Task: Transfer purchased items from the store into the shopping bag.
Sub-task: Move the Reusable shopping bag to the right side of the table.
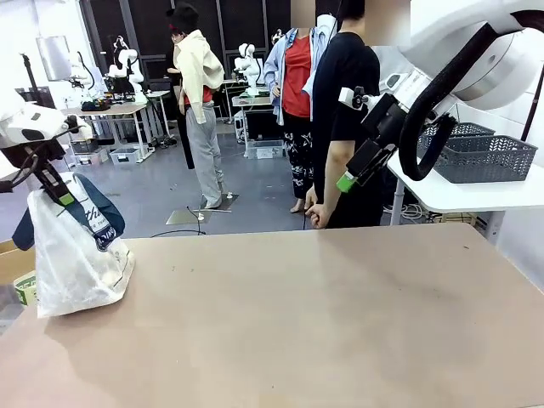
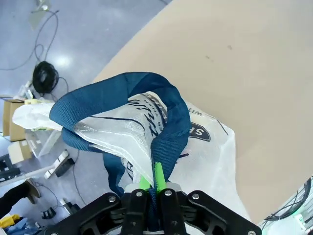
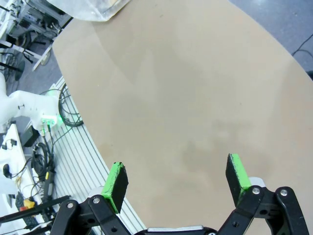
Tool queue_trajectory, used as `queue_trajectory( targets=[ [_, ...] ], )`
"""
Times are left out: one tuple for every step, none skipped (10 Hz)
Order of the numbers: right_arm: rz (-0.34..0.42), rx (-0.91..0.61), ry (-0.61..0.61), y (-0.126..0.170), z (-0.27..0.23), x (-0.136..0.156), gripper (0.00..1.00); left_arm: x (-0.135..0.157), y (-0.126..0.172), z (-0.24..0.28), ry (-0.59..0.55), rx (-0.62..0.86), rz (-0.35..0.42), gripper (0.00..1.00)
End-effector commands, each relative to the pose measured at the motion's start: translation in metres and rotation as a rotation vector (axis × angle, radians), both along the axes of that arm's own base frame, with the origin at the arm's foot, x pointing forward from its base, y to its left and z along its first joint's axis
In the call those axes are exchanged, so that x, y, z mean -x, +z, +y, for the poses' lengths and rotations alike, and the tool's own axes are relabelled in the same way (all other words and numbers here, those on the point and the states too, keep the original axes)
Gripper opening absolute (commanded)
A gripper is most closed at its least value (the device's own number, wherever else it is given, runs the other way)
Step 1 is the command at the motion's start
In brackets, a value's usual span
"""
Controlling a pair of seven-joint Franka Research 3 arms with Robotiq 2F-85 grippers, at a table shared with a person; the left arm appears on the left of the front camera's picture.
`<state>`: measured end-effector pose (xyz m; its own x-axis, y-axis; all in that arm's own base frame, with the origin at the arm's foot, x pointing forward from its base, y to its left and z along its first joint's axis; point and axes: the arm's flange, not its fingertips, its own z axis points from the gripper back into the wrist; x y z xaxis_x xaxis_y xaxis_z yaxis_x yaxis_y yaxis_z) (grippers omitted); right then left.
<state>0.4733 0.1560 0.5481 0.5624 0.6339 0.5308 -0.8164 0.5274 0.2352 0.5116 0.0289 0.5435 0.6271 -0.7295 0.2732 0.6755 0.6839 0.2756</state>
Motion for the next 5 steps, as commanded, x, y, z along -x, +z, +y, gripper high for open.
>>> queue_trajectory(
  targets=[
    [0.003,0.009,0.001,0.001,0.000,0.000,1.00,0.015,-0.007,0.005,0.034,0.049,0.029,0.00],
    [0.003,0.009,0.001,0.001,0.000,0.000,1.00,0.000,0.000,0.000,0.000,0.000,0.000,0.00],
    [0.003,0.009,0.001,0.001,0.000,0.000,1.00,0.000,0.000,0.000,0.000,0.000,0.000,0.00],
    [0.003,0.009,0.001,0.001,0.000,0.000,1.00,0.000,0.000,0.000,0.000,0.000,0.000,0.00],
    [0.003,0.009,0.001,0.001,0.000,0.000,1.00,0.000,0.000,0.000,0.000,0.000,0.000,0.00]
  ],
)
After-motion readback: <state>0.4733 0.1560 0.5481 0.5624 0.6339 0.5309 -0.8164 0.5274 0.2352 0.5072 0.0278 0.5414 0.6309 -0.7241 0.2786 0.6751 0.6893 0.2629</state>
